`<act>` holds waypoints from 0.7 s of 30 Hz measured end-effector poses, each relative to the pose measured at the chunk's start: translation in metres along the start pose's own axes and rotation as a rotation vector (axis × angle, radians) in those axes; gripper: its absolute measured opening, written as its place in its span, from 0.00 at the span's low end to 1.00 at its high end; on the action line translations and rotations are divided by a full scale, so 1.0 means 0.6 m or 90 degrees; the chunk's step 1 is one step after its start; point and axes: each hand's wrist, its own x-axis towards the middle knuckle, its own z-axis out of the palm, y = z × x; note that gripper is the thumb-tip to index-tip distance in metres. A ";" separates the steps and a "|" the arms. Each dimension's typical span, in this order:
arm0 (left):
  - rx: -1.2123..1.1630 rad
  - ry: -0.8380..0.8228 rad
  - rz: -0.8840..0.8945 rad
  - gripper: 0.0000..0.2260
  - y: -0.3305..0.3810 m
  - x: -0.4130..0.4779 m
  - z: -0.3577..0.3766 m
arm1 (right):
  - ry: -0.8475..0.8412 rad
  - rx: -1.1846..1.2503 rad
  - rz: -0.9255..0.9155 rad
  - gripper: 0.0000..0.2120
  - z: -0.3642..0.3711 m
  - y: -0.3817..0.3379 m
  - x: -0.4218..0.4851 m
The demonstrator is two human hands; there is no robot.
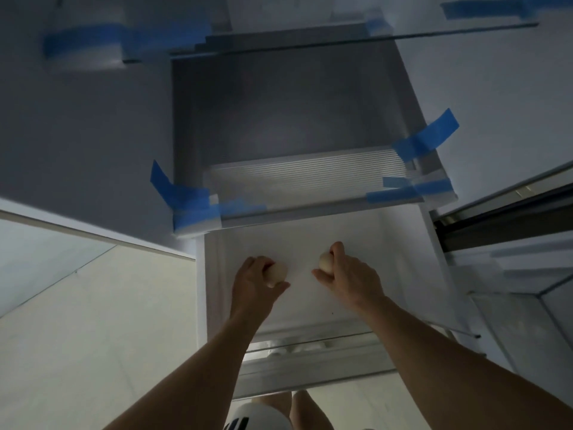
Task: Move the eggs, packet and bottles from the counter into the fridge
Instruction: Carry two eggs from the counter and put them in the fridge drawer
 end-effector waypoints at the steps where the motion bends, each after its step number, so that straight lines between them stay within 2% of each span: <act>1: 0.000 0.000 -0.001 0.20 0.001 0.000 0.001 | 0.002 -0.012 0.001 0.27 0.003 0.001 0.000; 10: 0.021 0.007 -0.012 0.22 -0.002 0.000 0.006 | -0.021 -0.047 0.027 0.29 0.003 0.001 0.003; 15: 0.101 -0.003 -0.002 0.28 0.003 -0.005 -0.001 | -0.042 -0.025 0.059 0.34 -0.010 0.005 -0.002; 17: 0.124 -0.016 0.005 0.33 0.009 -0.011 -0.009 | -0.045 -0.004 0.054 0.36 -0.019 0.008 -0.008; 19: 0.162 -0.014 0.015 0.38 0.019 -0.023 -0.023 | -0.025 0.009 0.052 0.36 -0.036 0.011 -0.020; 21: 0.210 -0.010 0.042 0.39 0.035 -0.038 -0.040 | 0.016 -0.022 0.055 0.36 -0.059 0.010 -0.038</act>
